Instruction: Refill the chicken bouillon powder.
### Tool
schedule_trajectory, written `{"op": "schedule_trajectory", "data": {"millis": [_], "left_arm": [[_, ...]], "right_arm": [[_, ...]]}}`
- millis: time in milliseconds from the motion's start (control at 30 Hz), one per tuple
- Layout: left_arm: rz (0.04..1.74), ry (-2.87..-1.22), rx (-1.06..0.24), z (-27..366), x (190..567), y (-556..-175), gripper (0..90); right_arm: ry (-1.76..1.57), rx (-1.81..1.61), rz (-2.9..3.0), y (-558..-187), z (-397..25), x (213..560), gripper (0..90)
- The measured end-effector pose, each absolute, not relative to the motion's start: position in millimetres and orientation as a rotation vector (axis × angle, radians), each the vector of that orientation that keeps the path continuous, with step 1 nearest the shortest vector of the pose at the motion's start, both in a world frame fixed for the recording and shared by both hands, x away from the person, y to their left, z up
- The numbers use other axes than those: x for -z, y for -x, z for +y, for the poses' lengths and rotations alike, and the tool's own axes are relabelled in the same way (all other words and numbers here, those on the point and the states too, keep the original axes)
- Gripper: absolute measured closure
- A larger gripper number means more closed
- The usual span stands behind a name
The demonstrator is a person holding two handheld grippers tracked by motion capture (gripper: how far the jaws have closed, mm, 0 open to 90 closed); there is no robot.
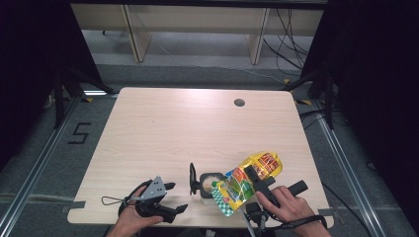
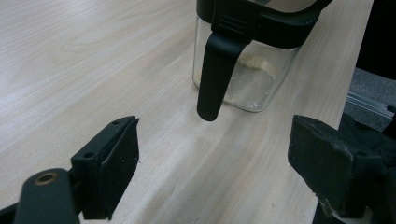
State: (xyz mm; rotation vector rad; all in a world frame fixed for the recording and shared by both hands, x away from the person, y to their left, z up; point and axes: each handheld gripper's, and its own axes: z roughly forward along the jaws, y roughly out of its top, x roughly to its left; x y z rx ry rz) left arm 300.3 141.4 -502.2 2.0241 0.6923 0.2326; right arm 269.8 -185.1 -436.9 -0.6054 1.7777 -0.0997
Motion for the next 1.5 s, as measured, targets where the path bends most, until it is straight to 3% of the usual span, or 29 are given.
{"op": "schedule_trajectory", "data": {"millis": [1500], "left_arm": [[0.671, -2.037, -0.249, 142.1, 501.8, -301.8, 16.3]], "right_arm": [[0.68, 0.19, 1.778, -273.7, -174.8, 428.4, 44.3]]}}
